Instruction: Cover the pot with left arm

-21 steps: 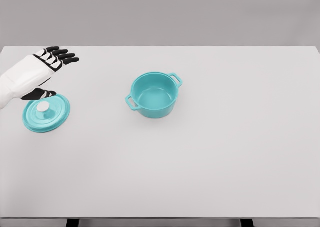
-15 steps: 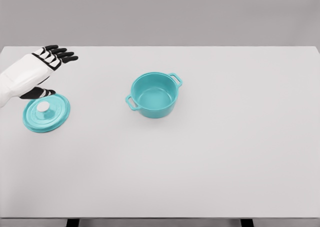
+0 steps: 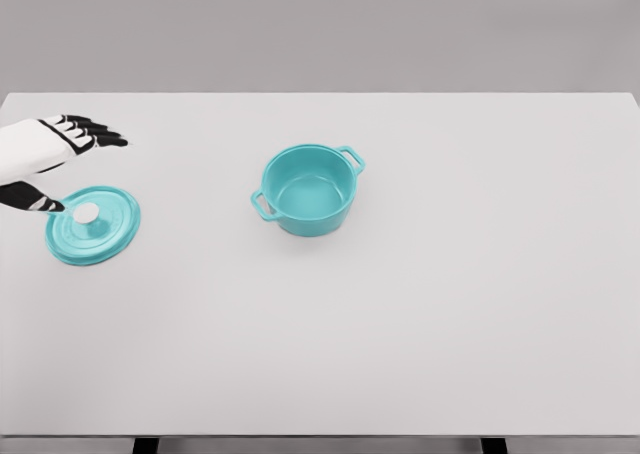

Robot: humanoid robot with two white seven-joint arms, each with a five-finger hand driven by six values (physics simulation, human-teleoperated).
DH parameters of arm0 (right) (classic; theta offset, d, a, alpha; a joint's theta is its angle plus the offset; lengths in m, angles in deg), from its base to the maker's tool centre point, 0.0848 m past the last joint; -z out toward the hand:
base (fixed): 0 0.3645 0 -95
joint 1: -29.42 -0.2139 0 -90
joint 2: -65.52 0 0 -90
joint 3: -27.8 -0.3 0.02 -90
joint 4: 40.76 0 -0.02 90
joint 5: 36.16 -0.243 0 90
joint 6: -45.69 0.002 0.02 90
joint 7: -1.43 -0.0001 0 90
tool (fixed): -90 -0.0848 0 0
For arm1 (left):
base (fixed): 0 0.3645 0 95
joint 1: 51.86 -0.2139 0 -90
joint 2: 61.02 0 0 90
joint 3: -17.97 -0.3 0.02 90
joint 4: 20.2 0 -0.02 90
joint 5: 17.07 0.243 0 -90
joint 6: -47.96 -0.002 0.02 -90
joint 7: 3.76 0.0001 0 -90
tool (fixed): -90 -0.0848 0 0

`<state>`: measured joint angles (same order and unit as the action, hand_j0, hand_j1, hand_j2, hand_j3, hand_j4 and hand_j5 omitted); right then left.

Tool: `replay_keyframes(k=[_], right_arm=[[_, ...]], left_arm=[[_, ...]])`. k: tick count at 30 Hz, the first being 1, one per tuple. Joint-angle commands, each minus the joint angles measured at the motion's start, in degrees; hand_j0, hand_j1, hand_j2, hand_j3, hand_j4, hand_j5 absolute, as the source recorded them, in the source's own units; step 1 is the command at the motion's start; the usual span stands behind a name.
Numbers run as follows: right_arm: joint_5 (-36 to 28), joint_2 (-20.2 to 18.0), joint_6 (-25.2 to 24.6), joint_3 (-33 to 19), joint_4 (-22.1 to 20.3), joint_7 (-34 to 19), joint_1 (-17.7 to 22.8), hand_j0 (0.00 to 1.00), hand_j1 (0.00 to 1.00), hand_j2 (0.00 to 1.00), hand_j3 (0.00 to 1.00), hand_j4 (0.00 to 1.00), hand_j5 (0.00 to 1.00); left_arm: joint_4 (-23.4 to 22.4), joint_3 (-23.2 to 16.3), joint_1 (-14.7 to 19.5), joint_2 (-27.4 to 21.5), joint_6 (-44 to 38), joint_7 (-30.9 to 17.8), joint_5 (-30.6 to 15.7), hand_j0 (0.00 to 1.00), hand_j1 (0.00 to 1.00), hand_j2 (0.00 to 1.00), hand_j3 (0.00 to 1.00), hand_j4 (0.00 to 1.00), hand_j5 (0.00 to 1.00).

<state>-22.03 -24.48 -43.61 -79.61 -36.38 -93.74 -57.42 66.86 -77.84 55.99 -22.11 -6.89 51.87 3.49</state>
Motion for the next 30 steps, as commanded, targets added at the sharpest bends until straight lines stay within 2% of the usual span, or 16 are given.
replay_keyframes(k=[1, 5, 9, 14, 19, 24, 30], right_arm=[[-0.07, 0.01, 0.00, 0.01, 0.02, -0.01, 0.00, 1.00, 1.00, 1.00, 1.00, 1.00, 1.00], [0.01, 0.01, 0.00, 0.01, 0.02, -0.01, 0.00, 1.00, 1.00, 1.00, 1.00, 1.00, 1.00], [0.01, 0.01, 0.00, 0.01, 0.02, -0.01, 0.00, 1.00, 1.00, 1.00, 1.00, 1.00, 1.00], [0.01, 0.01, 0.00, 0.01, 0.02, -0.01, 0.00, 1.00, 1.00, 1.00, 1.00, 1.00, 1.00], [0.01, 0.01, 0.00, 0.01, 0.02, -0.01, 0.00, 1.00, 1.00, 1.00, 1.00, 1.00, 1.00], [0.01, 0.01, 0.00, 0.01, 0.02, -0.01, 0.00, 1.00, 1.00, 1.00, 1.00, 1.00, 1.00], [0.01, 0.01, 0.00, 0.01, 0.02, -0.01, 0.00, 1.00, 1.00, 1.00, 1.00, 1.00, 1.00]], left_arm=[[-0.05, -0.34, 0.00, -2.88, -0.15, -0.63, -3.77, 0.94, 0.94, 0.94, 0.94, 0.94, 0.94], [-0.23, -2.01, 0.35, -2.97, -0.15, -0.63, -3.95, 0.79, 0.79, 0.79, 0.79, 0.79, 0.79], [-0.40, -4.91, 0.62, -3.06, -0.15, -0.63, -3.86, 0.79, 0.79, 0.79, 0.79, 0.79, 0.79], [-0.66, -5.97, 0.18, -3.14, -0.15, -0.63, -3.69, 0.79, 0.79, 0.79, 0.79, 0.79, 0.79], [-6.20, -7.20, 0.44, -2.44, -0.15, -0.63, -3.42, 0.79, 0.79, 0.79, 0.79, 0.79, 0.79], [-6.46, -7.38, 0.18, -1.30, -0.15, -0.63, -3.42, 0.79, 0.79, 0.79, 0.79, 0.79, 0.79], [-10.95, -7.99, 0.44, 1.51, -0.15, -0.63, -3.25, 0.79, 0.79, 0.79, 0.79, 0.79, 0.79]])
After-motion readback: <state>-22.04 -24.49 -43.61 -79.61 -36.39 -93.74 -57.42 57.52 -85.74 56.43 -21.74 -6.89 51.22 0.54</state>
